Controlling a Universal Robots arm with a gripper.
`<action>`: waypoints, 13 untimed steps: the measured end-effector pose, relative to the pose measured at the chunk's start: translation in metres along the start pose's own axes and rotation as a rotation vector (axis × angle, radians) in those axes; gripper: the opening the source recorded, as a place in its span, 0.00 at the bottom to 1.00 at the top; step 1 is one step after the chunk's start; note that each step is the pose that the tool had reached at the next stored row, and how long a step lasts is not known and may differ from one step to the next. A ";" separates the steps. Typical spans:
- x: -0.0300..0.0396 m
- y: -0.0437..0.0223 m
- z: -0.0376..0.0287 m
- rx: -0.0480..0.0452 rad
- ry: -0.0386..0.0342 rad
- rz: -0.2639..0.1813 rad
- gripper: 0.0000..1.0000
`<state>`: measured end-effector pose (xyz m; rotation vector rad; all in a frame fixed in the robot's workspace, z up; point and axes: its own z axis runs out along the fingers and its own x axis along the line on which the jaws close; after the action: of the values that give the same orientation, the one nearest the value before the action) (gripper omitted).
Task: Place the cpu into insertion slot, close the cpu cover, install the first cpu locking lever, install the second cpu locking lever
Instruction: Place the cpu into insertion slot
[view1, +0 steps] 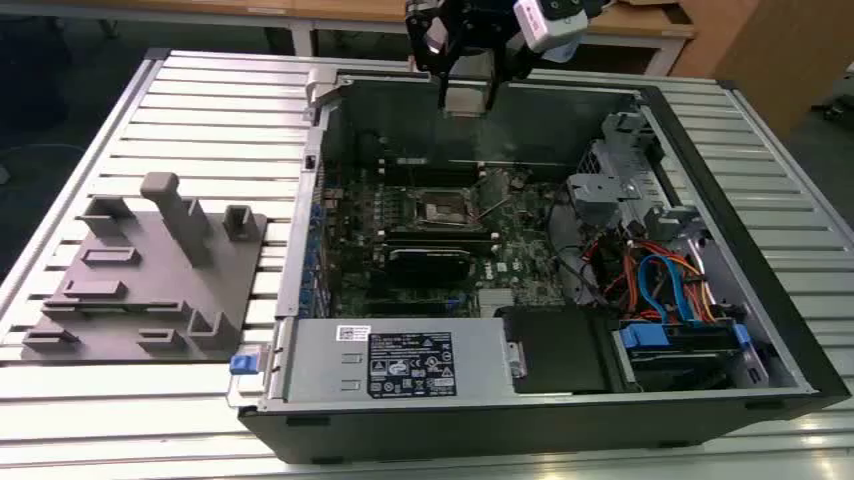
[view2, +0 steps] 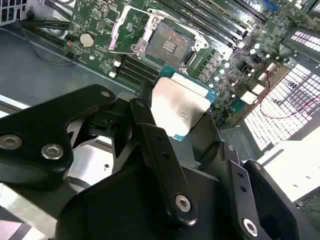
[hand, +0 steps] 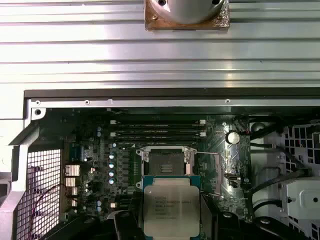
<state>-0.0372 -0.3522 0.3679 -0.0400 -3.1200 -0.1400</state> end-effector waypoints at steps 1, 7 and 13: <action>0.0000 0.0000 0.0000 0.0000 0.0000 0.000 0.54; 0.0000 0.0000 0.0000 0.0000 0.0000 0.000 0.54; 0.0000 0.0000 0.0000 0.0000 0.0000 0.000 0.54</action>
<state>-0.0372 -0.3522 0.3679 -0.0400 -3.1200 -0.1400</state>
